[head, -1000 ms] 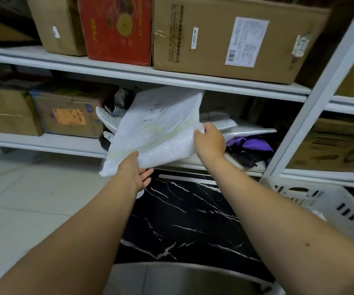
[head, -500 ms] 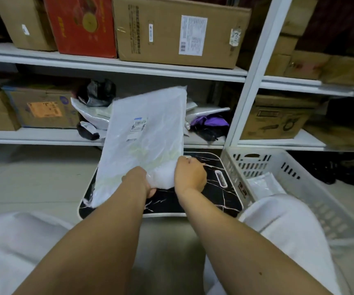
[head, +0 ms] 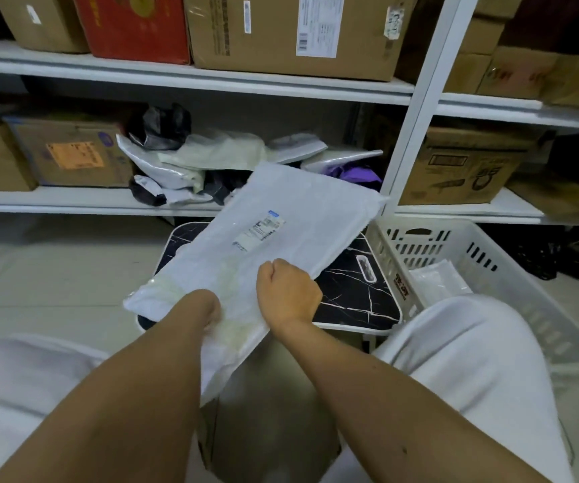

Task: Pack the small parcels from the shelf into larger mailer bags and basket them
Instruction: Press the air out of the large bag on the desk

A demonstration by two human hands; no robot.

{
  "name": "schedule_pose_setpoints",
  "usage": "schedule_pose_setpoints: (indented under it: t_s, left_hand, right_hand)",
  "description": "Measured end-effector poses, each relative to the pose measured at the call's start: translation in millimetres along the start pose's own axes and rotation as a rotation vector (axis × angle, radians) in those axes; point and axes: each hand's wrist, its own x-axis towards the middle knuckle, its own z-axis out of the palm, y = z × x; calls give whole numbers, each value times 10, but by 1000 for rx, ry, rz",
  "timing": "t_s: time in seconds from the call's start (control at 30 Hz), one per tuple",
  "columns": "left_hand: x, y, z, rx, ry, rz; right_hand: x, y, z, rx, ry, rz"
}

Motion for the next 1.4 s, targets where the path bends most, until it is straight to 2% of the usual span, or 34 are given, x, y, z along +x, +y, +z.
schedule_pose_setpoints:
  t_s: [0.03, 0.13, 0.23, 0.3, 0.37, 0.47, 0.5, 0.6, 0.8, 0.9, 1.0, 1.1, 1.23, 1.4]
  left_hand:
    - [89, -39, 21, 27, 33, 9]
    - [220, -89, -31, 343, -23, 101]
    - [435, -79, -79, 174, 114, 120]
    - [587, -88, -108, -57, 237, 56]
    - [718, -109, -153, -155, 341, 14]
    - [760, -95, -280, -259, 364, -68]
    - [824, -93, -330, -286, 420, -74]
    - [982, -69, -431, -299, 606, -41]
    - [1295, 107, -502, -341, 780, 70]
    - [1373, 254, -329, -145, 853, 129]
    - [1292, 493, 38, 26, 822, 223]
    - [1185, 703, 500, 34, 746, 291]
    - [1211, 728, 915, 5, 639, 273]
    - [1346, 664, 1074, 14, 599, 235]
  right_hand:
    - [66, 19, 22, -7, -1, 4]
    - [234, 105, 153, -43, -76, 69]
    - [340, 239, 308, -51, -190, 130]
    - [370, 339, 404, -65, -258, 145]
    - [404, 448, 498, -71, -313, 156]
    - [485, 608, 602, -63, -377, 182]
    - [522, 654, 632, -53, -392, 192]
    - [664, 804, 738, -34, -429, 194]
    - [965, 1059, 950, 22, -505, 100]
    - [1052, 1171, 1027, -67, -491, 63]
    - [979, 1186, 1039, -348, -313, 71]
    - [810, 1214, 1046, -409, -188, 162]
    - [590, 1454, 1138, -465, -299, 240]
    - [505, 1616, 1263, -492, -385, 226]
